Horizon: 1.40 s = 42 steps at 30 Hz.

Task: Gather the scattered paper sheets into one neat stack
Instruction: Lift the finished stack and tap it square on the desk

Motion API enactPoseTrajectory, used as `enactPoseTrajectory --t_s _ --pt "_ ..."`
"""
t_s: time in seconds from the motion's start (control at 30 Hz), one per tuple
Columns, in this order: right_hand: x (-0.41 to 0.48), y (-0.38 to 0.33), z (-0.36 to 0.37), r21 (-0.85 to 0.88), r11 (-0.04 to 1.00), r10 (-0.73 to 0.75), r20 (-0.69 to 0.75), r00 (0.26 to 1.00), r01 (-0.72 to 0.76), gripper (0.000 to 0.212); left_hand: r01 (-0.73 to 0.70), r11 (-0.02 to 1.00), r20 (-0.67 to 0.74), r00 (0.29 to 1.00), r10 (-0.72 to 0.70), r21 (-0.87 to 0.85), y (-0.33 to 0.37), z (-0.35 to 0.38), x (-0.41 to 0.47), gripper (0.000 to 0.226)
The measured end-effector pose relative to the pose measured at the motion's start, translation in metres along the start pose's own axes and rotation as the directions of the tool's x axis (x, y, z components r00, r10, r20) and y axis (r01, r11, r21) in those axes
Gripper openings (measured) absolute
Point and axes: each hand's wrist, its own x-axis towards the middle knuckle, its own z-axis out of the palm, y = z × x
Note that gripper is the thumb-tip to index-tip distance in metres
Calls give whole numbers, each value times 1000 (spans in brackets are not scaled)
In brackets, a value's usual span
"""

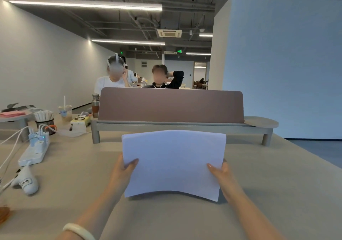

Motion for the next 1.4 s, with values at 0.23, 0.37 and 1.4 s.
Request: enactPoseTrajectory --t_s 0.23,0.37,1.4 --pt "-1 8 -6 -222 975 33 8 999 -31 31 16 1000 73 997 -15 -22 -12 0 -7 38" --pt "23 -74 -14 -555 826 -46 105 993 97 34 106 994 3 994 -106 22 -5 -9 5 59" --pt "16 -34 39 -144 988 -58 -4 998 57 27 -19 997 36 999 22 -69 28 38 4 35"
